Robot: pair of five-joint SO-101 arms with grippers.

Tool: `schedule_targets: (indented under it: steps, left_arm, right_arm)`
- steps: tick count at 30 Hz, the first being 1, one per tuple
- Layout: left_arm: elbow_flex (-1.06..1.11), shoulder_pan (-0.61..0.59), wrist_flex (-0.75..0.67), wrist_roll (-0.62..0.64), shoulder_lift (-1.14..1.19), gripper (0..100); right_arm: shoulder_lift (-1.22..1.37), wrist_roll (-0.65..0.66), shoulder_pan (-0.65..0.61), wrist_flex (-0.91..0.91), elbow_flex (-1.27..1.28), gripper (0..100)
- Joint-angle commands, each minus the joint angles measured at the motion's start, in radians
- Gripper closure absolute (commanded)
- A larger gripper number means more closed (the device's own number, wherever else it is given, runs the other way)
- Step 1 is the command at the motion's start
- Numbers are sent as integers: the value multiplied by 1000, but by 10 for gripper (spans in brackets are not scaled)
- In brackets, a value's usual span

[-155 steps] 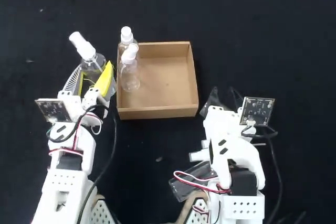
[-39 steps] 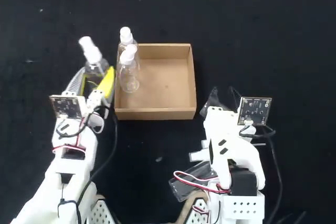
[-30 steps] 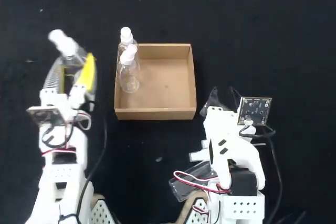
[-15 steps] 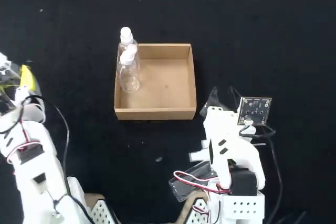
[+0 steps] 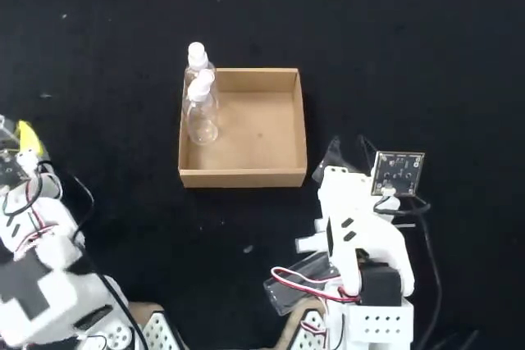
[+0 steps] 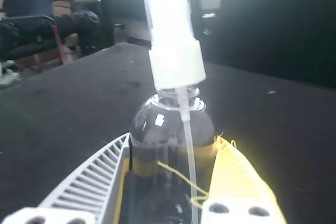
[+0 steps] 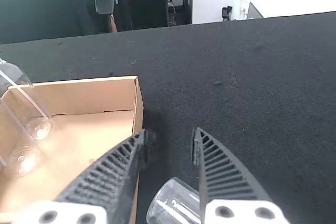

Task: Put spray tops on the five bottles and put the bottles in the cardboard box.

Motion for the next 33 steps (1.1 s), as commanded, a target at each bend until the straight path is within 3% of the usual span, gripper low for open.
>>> schedule_targets:
  steps: [1,10,18,25,33]
  left_arm:
    - [-59,-58,-215,-14,176,971]
    - [-19,-61,-652,-14,456,970]
    - [-67,-31,-657,-14,638,965]
    - [-64,-31,-657,-5,767,747]
    - [-68,-30,-657,-5,779,739]
  right_arm:
    - [-93,6,-9,-18,-5,871]
    - [-93,9,-9,-20,-5,871]
    - [-93,9,-9,-18,-4,871]
    - [-93,9,-9,-21,-4,871]
    - [-93,9,-9,-23,-4,871]
